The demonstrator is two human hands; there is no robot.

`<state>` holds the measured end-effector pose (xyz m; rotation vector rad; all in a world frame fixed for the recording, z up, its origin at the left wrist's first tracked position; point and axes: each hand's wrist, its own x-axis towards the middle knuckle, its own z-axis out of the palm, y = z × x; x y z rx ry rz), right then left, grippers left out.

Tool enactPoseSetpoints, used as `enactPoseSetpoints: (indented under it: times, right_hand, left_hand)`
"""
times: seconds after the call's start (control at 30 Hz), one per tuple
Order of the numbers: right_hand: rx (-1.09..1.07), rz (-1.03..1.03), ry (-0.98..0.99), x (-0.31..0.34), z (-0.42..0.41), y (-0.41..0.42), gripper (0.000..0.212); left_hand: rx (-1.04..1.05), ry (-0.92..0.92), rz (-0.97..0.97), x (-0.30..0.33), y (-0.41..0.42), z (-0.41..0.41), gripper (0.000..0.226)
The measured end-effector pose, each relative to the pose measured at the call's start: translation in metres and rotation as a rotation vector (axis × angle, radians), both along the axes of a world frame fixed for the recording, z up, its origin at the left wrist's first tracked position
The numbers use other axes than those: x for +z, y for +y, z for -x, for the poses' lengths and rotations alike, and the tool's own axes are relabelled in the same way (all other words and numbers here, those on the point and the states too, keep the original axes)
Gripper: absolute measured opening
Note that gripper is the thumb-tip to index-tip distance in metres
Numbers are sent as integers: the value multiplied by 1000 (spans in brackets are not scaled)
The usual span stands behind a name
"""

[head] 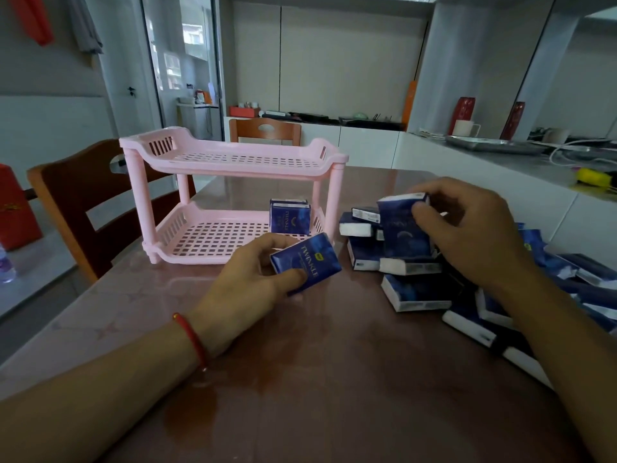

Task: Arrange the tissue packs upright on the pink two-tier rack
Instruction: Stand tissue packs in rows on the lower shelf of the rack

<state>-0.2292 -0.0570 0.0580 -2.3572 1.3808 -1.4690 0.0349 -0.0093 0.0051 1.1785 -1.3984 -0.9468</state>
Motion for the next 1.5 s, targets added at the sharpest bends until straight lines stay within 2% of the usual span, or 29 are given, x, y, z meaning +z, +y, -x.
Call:
enactPoseSetpoints:
  times: [0.1, 0.27, 0.37, 0.5, 0.57, 0.67, 0.77, 0.87, 0.97, 1.03, 1.13, 1.2, 1.33, 1.43, 1.5]
  right_hand:
    - [188, -266, -312, -2, -11, 2, 15]
    - [408, -511, -456, -12, -23, 4, 26]
    - [426, -502, -309, -16, -27, 6, 34]
    - [575, -519, -332, -12, -32, 14, 42]
    - [614, -545, -244, -16, -38, 18, 40]
    - [480, -439, -22, -29, -47, 18, 36]
    - [366, -223, 160, -34, -49, 16, 37]
    - [391, -153, 221, -40, -53, 18, 48]
    - [357, -81, 273, -48, -62, 18, 51]
    - [317, -92, 292, -46, -63, 17, 57]
    - [288, -226, 335, -37, -52, 17, 66]
    - [307, -296, 329, -36, -46, 18, 59]
    - [341, -292, 213, -41, -52, 20, 47]
    - [344, -284, 174, -45, -54, 18, 50]
    - [331, -243, 90, -46, -55, 17, 47]
  left_hand:
    - [10, 22, -6, -1, -1, -2, 31]
    - [-3, 37, 15, -2, 0, -4, 31]
    - [7, 57, 26, -3, 0, -5, 30]
    - [-25, 88, 28, -4, -1, -7, 37]
    - [-63, 81, 51, -3, 0, -7, 39]
    - [-125, -44, 106, -4, -4, -10, 42]
    - [-228, -132, 29, -3, -6, -15, 58]
    - [-327, -199, 29, -2, -2, -17, 57]
    - [-305, -352, 81, -1, -1, -17, 58]
    - [-280, -373, 88, -1, -2, -17, 59]
    - [-267, -417, 103, -1, -3, -22, 58]
    - [-273, -480, 88, -1, -5, -26, 60]
    - [-275, -652, 150, -1, -8, -30, 54]
    - [-232, -639, 191, 1, -9, -31, 50]
    - [-175, -563, 216, 6, -10, -36, 49]
